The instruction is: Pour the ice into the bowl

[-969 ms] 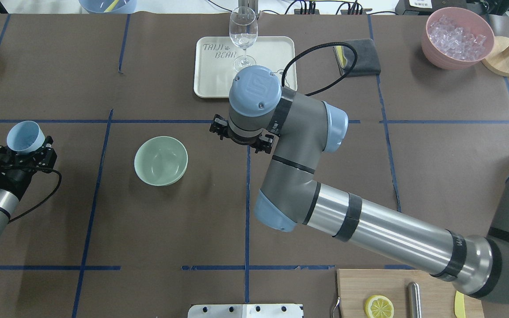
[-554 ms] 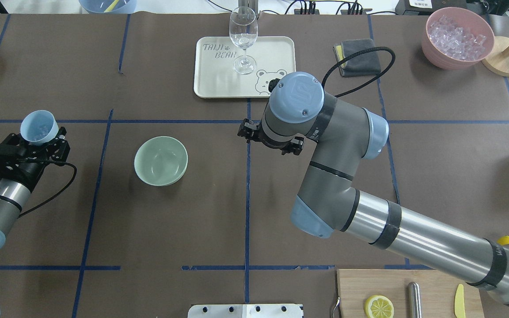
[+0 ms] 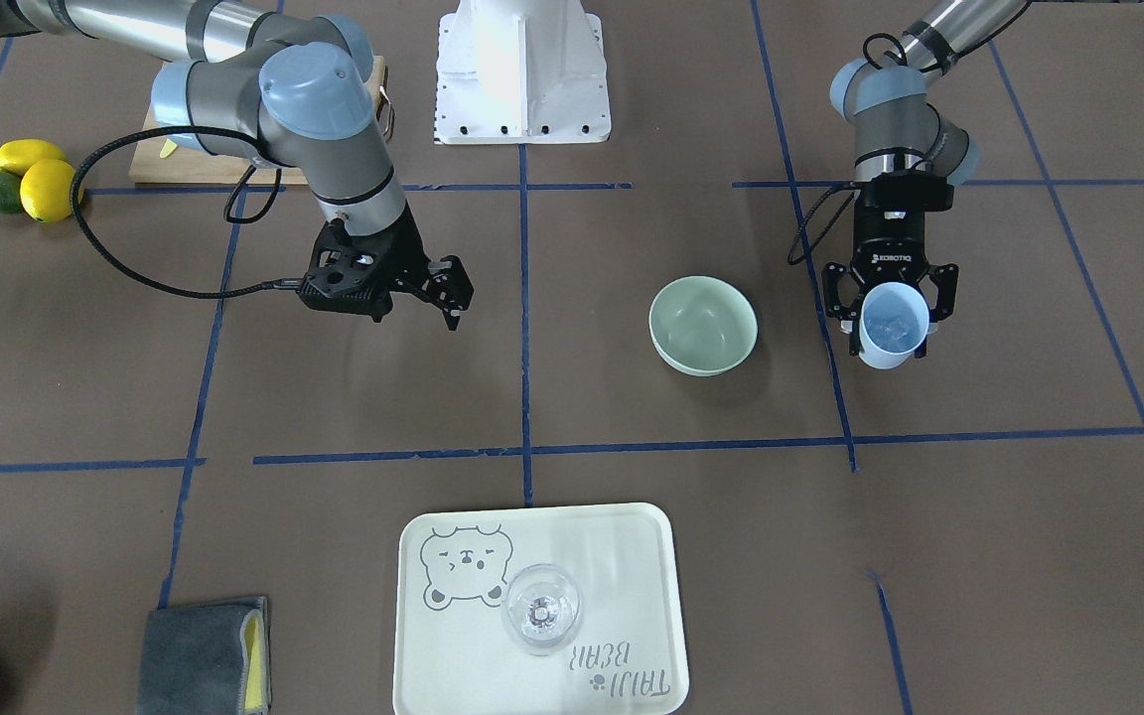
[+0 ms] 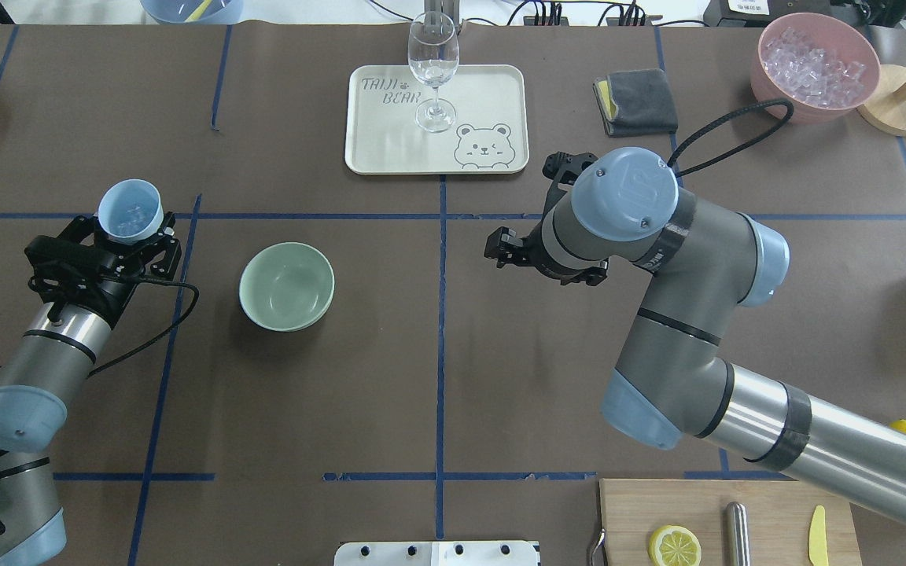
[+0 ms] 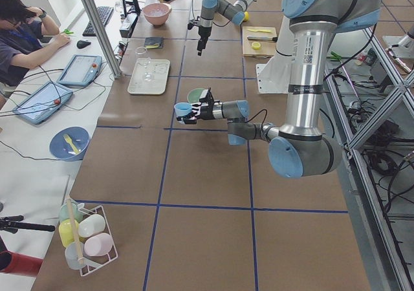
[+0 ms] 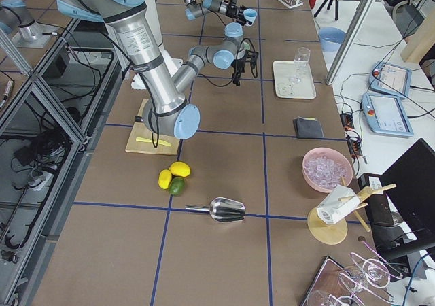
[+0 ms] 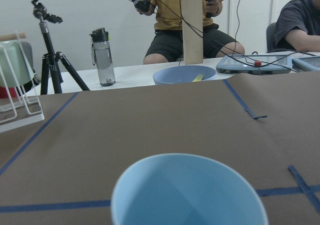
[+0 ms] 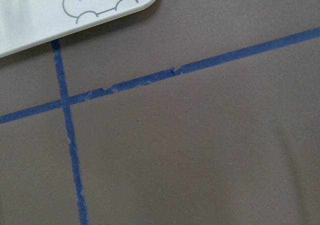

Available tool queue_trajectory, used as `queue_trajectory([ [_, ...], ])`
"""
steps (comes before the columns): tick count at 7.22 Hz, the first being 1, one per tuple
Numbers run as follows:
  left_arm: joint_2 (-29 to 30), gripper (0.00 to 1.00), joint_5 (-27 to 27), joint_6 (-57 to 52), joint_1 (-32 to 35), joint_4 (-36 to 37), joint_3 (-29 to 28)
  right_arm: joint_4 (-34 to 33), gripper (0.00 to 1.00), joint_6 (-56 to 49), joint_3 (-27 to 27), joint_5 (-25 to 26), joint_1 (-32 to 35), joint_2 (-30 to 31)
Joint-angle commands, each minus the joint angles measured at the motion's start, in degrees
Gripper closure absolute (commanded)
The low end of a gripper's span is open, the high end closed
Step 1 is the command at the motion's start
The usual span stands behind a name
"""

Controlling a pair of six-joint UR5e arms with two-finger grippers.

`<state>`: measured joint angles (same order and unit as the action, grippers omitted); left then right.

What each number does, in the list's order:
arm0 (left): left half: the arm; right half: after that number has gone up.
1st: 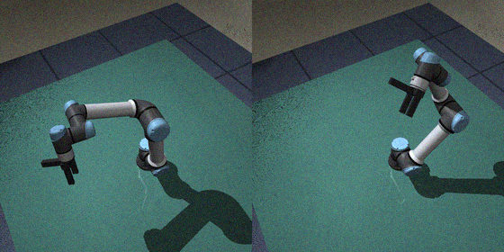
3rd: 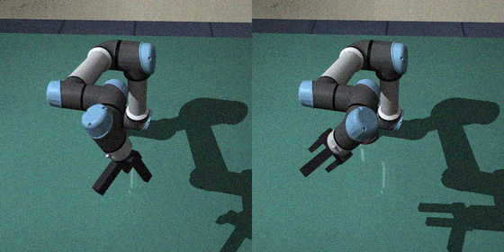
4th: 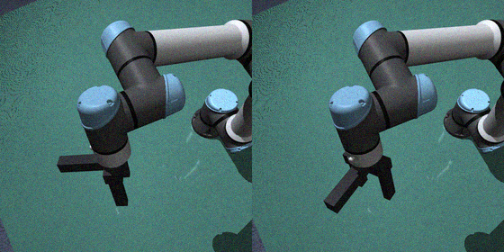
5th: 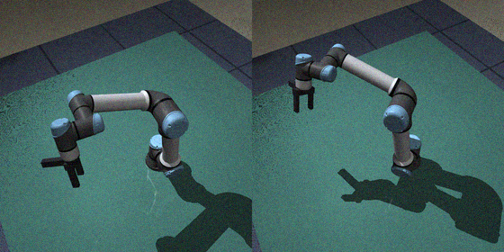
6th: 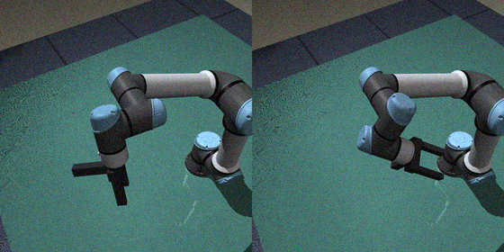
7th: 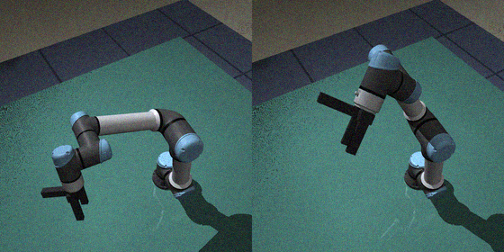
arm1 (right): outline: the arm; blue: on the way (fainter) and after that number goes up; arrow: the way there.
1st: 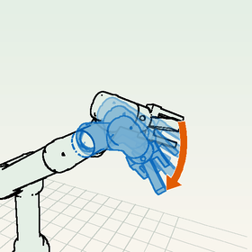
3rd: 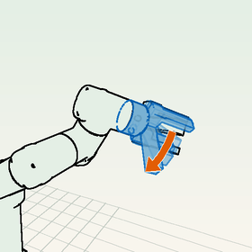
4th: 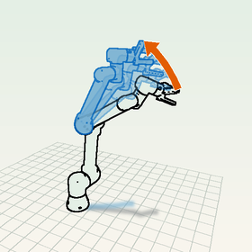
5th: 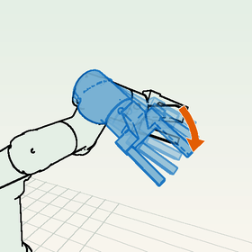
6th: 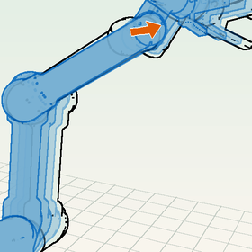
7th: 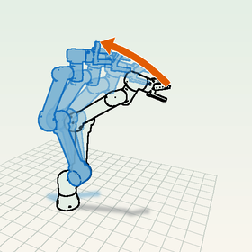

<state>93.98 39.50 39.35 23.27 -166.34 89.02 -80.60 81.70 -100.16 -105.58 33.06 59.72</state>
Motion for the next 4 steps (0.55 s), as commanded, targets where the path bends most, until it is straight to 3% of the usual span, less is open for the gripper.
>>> queue_trajectory([
  [1, 0.85, 1.00, -0.30, -8.26, -0.15, 2.58, 1.23, 0.26, 0.00, -2.93, -3.79, 0.11, 0.16, 4.42],
  [2, 0.85, 1.00, -0.48, -10.50, -0.16, 2.86, 1.24, 0.26, 0.00, -2.95, -4.68, 0.12, 0.08, 5.05],
  [4, 1.03, 1.00, -0.66, -14.38, -0.42, 16.40, 6.04, 0.26, 0.00, -2.77, -4.78, 0.20, -0.10, 5.06],
])
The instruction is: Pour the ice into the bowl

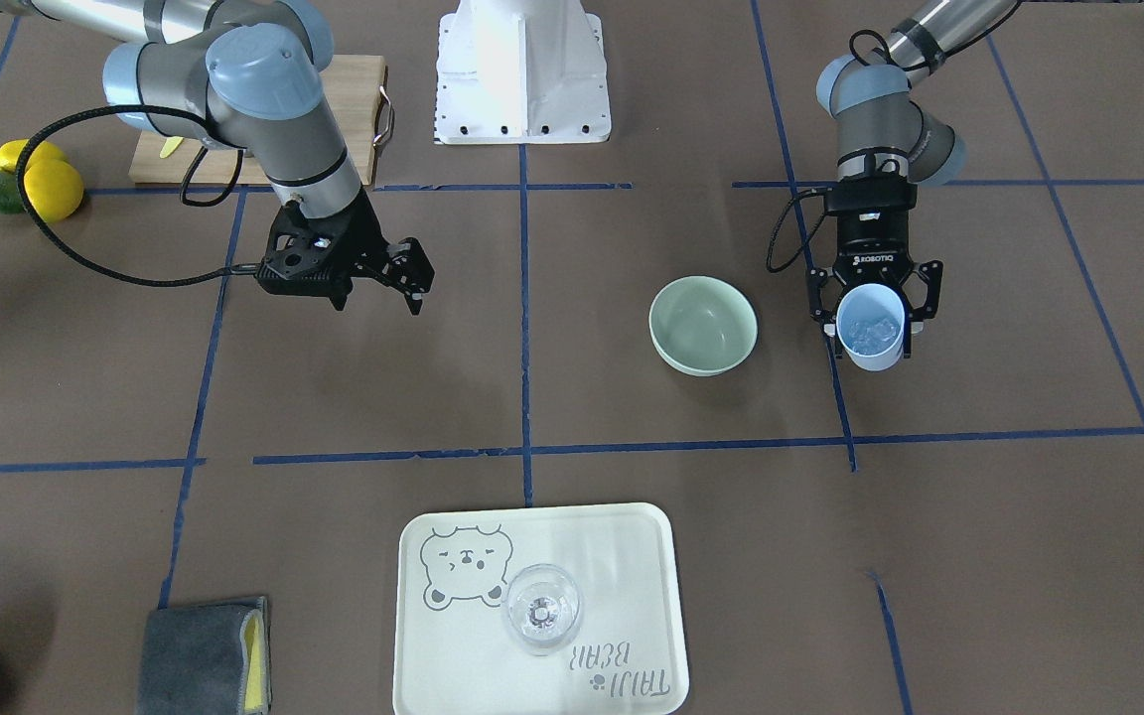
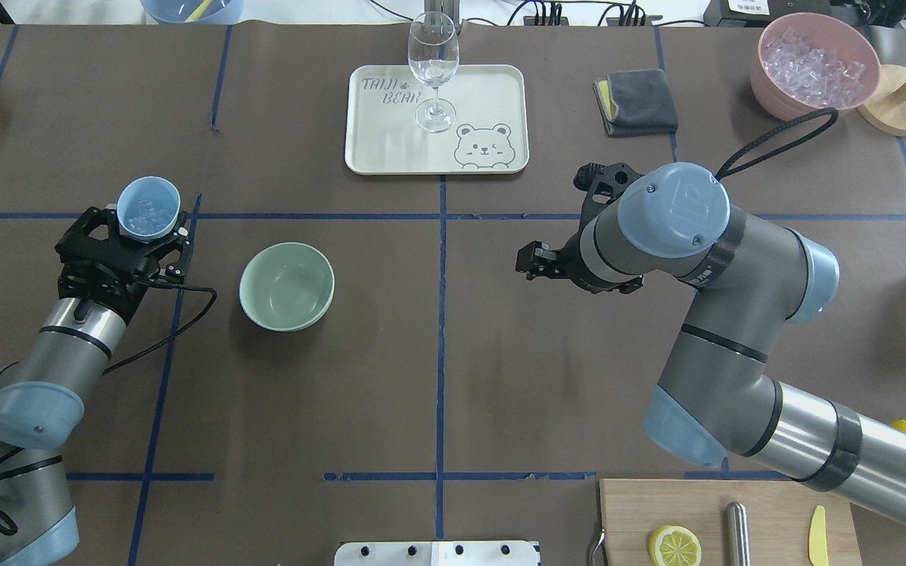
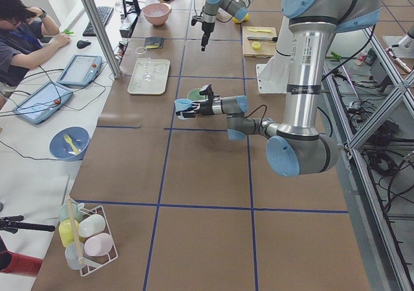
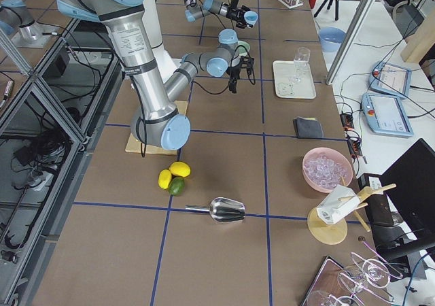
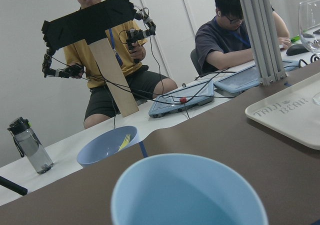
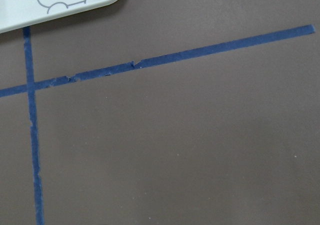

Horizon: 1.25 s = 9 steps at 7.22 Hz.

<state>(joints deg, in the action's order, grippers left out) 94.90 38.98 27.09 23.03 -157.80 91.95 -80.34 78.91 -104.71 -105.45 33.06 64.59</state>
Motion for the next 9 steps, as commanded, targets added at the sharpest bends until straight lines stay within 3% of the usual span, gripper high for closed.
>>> queue_trajectory([
  [1, 0.72, 1.00, -0.39, -2.22, -1.31, 13.52, 4.62, 0.09, 0.00, 0.19, -0.23, 0.07, -0.27, 0.10],
  [3, 3.25, 1.00, -5.03, -5.62, -4.39, 21.62, 6.56, 0.00, 0.00, 0.19, -0.14, 0.16, -0.36, 0.10],
  [5, 4.75, 1.00, -8.36, -11.23, -6.50, 25.16, 6.66, 0.00, 0.00, 0.37, 0.12, 0.16, -0.62, 0.18],
  [9, 5.64, 1.00, -10.59, -25.39, -7.30, 31.58, 8.58, 0.00, 0.00, 0.63, 0.12, 0.16, -0.98, 0.10],
])
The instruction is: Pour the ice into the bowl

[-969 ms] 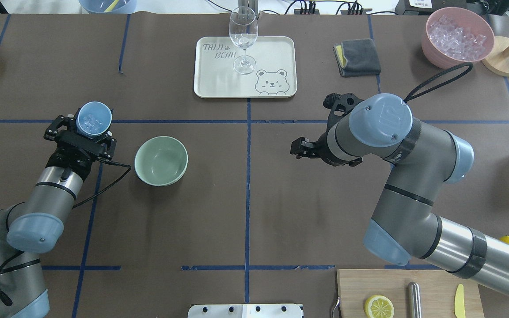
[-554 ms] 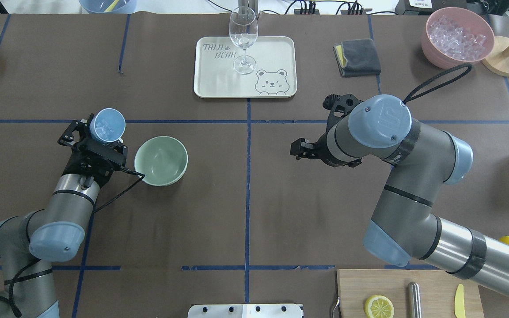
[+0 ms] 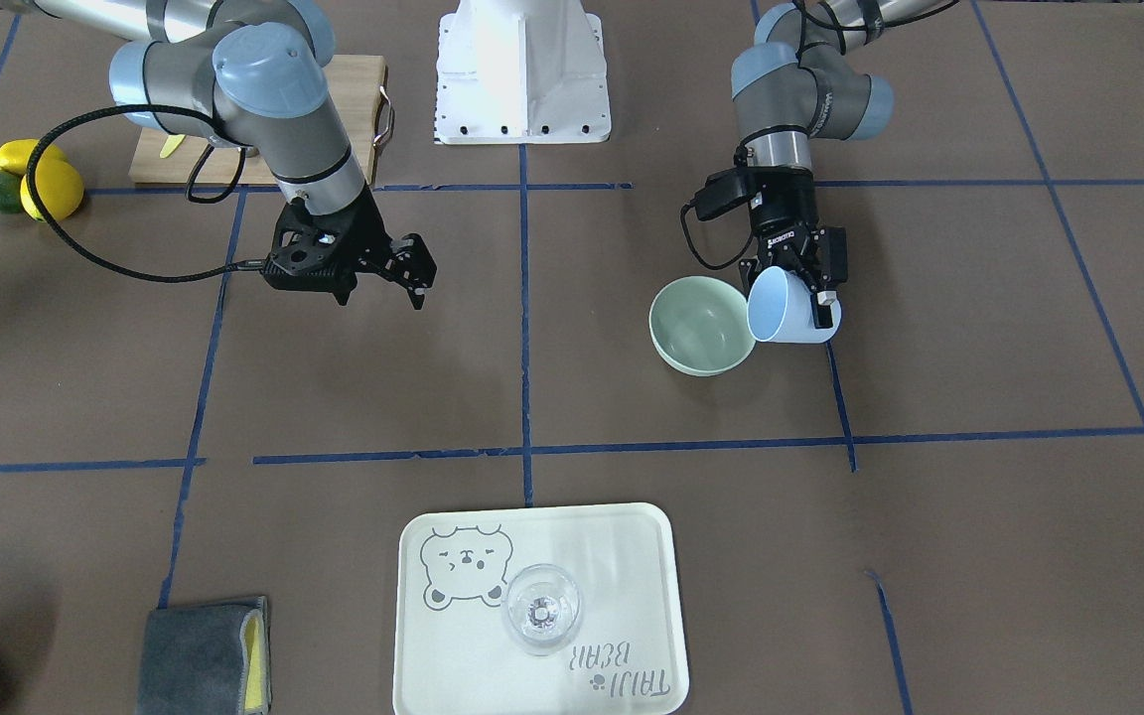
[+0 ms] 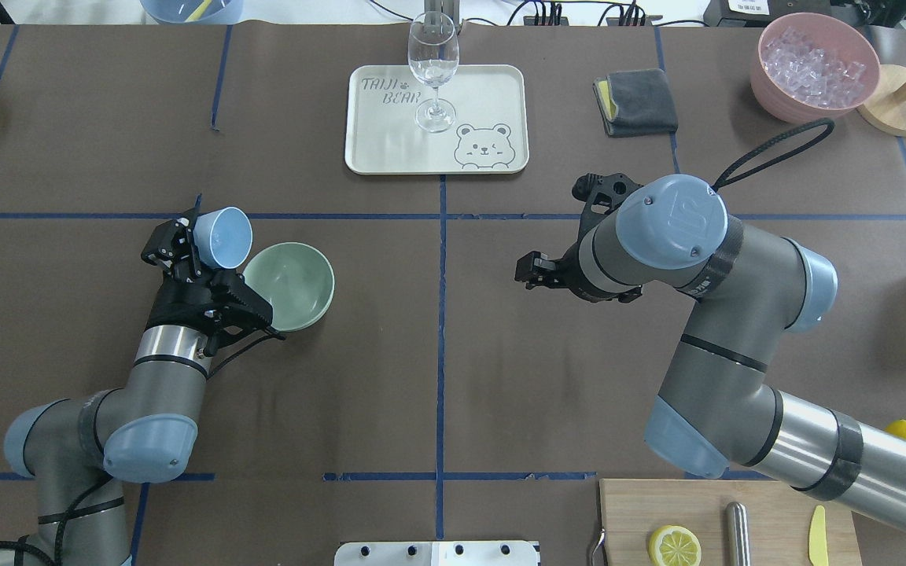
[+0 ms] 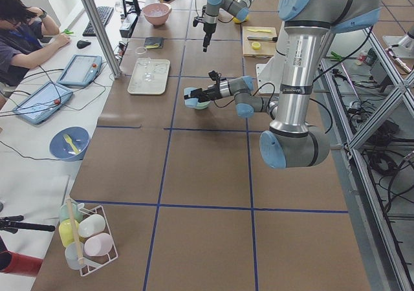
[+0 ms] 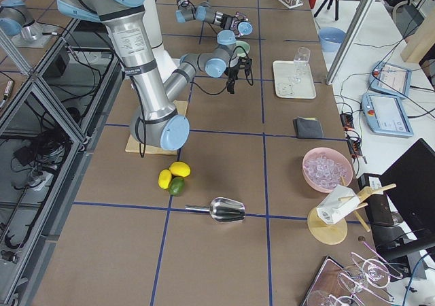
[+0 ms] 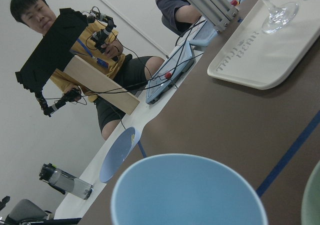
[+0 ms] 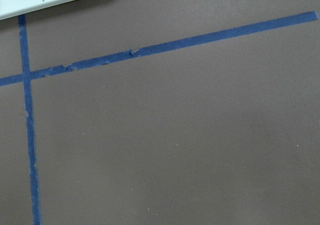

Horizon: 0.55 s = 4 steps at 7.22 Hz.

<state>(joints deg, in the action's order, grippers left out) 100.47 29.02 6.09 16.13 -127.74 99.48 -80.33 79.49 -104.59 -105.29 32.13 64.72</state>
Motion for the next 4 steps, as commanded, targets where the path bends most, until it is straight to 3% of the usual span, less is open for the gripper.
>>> queue_trajectory([
  [1, 0.08, 1.00, -1.07, -11.64, -0.57, 4.57, 3.24, 0.00, 0.00, 0.05, 0.00, 0.00, -0.05, -0.04],
  [4, 0.08, 1.00, -4.30, -21.68, -2.07, 7.49, 3.18, 0.00, 0.00, 0.05, -0.17, 0.00, -0.14, -0.04],
])
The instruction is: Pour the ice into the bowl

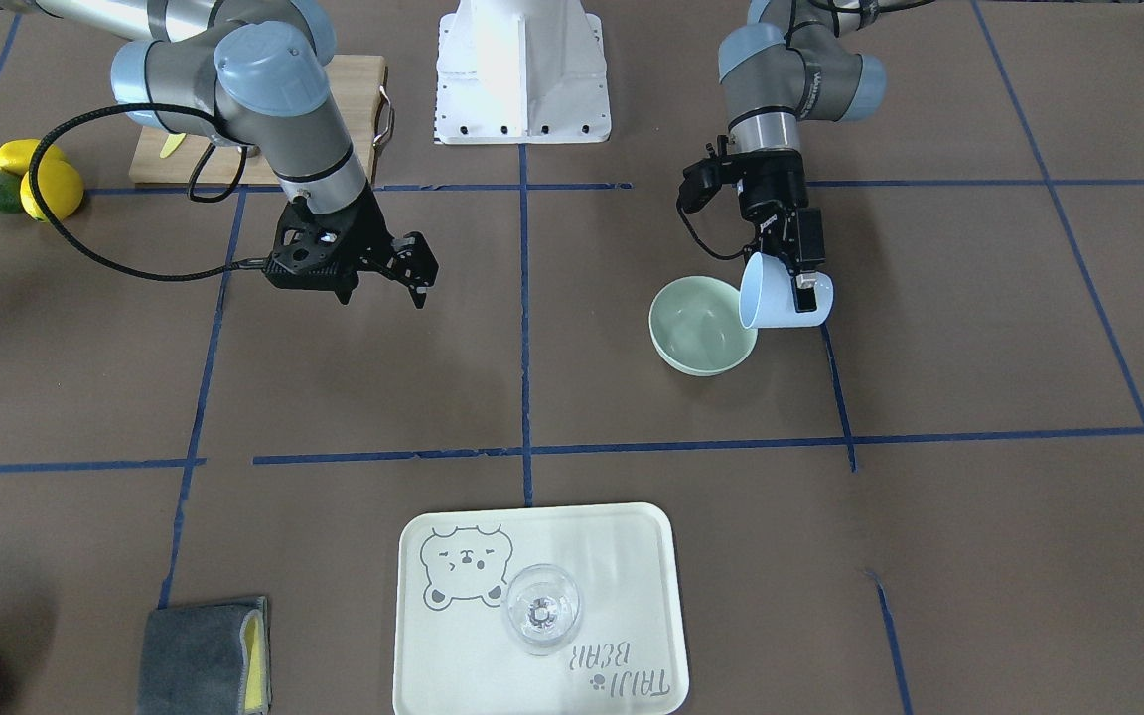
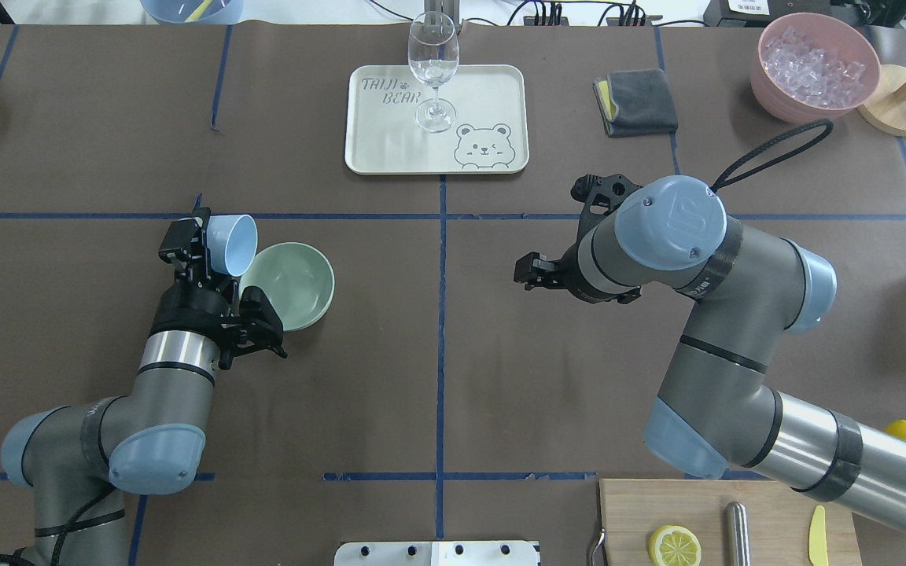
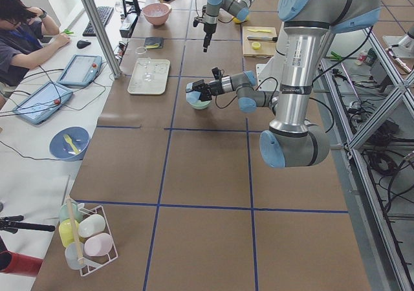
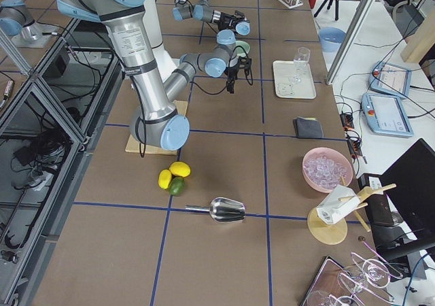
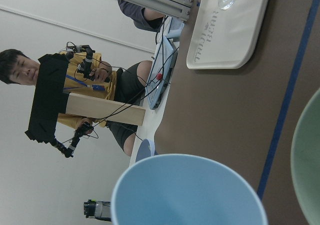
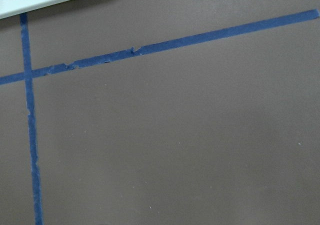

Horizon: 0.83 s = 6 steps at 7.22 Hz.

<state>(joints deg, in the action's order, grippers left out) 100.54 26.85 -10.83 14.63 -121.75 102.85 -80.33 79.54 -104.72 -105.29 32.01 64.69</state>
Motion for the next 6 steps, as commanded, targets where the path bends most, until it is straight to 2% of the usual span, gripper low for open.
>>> queue_trajectory([
  [1, 0.09, 1.00, -3.02, -6.03, -0.65, 4.21, -0.28, 0.00, 0.00, 0.09, -0.14, 0.00, -0.02, -0.09],
  [2, 0.09, 1.00, -5.38, -6.13, -0.74, 8.50, -0.20, 0.00, 0.00, 0.17, -0.14, 0.09, -0.02, -0.35],
  [6, 2.29, 1.00, -5.93, -6.13, -1.09, 18.20, 0.33, 0.00, 0.00, 0.62, -0.05, 0.09, -0.19, -0.53],
])
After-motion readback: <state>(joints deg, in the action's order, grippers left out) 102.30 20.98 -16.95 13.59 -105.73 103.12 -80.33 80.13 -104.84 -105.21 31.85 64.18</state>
